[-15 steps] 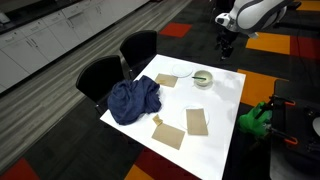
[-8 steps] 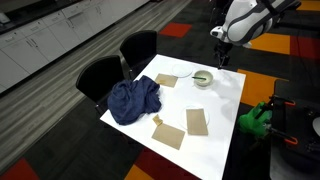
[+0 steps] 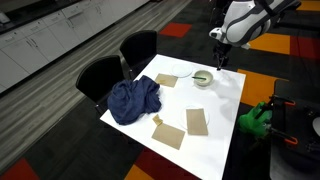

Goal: Put the pen in the bowl on the table

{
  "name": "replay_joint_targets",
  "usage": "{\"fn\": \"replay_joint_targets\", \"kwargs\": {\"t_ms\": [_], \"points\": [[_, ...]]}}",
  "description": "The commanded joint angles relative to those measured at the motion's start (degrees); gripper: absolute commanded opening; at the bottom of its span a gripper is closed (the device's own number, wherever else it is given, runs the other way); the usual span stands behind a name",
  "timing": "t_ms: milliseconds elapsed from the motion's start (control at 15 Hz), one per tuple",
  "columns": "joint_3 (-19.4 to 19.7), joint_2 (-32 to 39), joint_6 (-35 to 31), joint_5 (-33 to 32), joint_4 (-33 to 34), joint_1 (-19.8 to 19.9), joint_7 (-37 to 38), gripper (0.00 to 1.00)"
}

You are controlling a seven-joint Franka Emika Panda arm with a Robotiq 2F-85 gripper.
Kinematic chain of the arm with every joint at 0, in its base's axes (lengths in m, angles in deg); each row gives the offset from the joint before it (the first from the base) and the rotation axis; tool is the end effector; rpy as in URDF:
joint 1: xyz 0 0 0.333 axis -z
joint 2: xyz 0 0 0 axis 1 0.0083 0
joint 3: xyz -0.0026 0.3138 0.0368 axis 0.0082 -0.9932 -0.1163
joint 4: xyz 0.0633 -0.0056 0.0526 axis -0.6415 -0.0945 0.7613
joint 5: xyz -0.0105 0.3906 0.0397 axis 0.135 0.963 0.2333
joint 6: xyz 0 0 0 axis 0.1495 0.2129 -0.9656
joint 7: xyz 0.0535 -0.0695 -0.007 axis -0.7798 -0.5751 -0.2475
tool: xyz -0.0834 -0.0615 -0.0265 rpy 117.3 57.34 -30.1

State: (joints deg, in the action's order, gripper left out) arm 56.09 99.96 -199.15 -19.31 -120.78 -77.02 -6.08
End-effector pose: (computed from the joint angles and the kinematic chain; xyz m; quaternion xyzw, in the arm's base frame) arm 0.5110 -0.1799 0.2343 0.9574 0.2799 0.0701 0.0113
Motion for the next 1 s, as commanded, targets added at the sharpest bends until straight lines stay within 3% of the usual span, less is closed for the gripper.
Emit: {"fn": "replay_joint_targets", "kwargs": {"t_ms": [0, 467, 667, 933], "points": [[-3.6, 0.8, -2.2, 1.7, -0.6, 4.0, -2.3, 1.0], [-6.2, 2.3, -3.7, 2.2, -0.2, 9.9, -7.6, 0.97], [-7.3, 6.6, -3.2, 1.8, 3.9, 9.4, -7.0, 0.87], [-9.4, 11.7, -3.8, 0.7, 8.6, 9.1, -5.8, 0.87]]}}
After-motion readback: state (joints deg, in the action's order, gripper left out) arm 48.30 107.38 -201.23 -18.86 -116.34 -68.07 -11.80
